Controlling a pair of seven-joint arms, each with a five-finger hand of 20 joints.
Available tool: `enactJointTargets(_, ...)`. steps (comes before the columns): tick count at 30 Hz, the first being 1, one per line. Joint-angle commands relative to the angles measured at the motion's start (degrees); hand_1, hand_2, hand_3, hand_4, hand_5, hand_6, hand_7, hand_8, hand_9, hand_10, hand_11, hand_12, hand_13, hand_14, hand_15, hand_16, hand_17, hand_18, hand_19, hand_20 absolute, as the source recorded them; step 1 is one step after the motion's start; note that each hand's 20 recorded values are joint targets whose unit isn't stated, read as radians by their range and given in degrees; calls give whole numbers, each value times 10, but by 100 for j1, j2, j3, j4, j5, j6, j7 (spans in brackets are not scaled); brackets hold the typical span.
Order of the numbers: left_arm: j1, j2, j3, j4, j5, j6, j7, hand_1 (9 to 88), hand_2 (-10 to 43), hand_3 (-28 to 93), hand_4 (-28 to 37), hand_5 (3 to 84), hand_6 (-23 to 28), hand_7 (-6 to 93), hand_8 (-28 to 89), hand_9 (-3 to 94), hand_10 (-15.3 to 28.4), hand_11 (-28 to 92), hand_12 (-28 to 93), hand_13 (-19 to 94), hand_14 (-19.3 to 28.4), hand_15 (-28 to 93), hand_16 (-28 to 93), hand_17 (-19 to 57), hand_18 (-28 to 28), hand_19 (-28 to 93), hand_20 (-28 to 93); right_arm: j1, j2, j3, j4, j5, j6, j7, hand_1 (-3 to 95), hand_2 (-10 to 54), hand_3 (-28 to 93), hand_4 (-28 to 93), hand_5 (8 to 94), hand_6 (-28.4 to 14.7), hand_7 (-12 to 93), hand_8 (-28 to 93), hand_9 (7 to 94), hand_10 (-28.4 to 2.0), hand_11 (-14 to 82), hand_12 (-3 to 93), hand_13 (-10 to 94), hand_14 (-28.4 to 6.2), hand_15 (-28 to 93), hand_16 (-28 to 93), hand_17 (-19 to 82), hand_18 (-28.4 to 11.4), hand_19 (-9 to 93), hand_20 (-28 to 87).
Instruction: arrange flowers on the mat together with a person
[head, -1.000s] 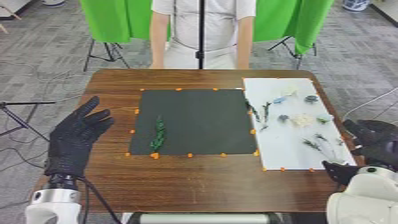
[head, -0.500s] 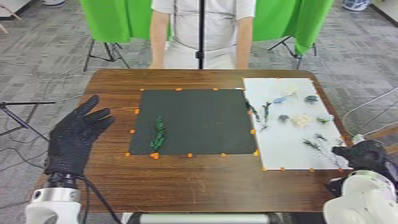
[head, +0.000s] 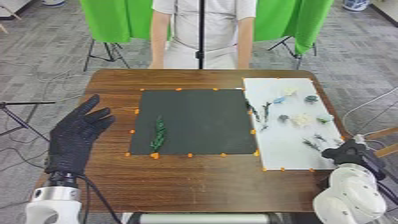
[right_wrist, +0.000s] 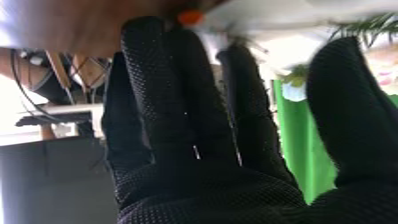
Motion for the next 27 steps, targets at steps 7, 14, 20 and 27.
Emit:
enactJointTargets(7,42,32,70,-5,-83,119,82,241,76,763,-218,416,112,81,-67,413,216,275,124,300,277,579,-78,-42,249,586,150,170,235,-522,484,-921,420,94,552,-94,591,-281,848,19,206,-20,859,-100,311,212,735,-82,560,172,228,-200,698,163)
enactJointTargets(14,86,81,64,1,-100,128,194,241,76,761,-215,416,112,81,-67,413,215,276,124,300,277,578,-78,-42,249,586,150,374,465,-831,445,-1800,1441,382,556,-95,597,-282,868,25,210,-1,884,-99,323,206,763,-79,576,177,247,-194,725,160)
enactJointTargets(20,78,77,30,-16,-69,87,155,240,76,762,-215,416,111,81,-67,413,215,276,124,299,278,578,-78,-42,249,586,150,592,548,-889,-64,-1960,1614,352,556,-95,604,-283,875,26,204,5,893,-99,321,205,772,-79,576,176,253,-195,736,151)
enactJointTargets(27,163,131,-70,-92,-73,145,148,240,76,762,-216,416,111,81,-67,412,216,275,124,301,277,578,-78,-42,249,586,150,1413,537,-1573,-589,-1772,1725,-96,553,-95,617,-282,884,24,195,11,908,-103,317,207,783,-82,582,177,258,-199,751,142)
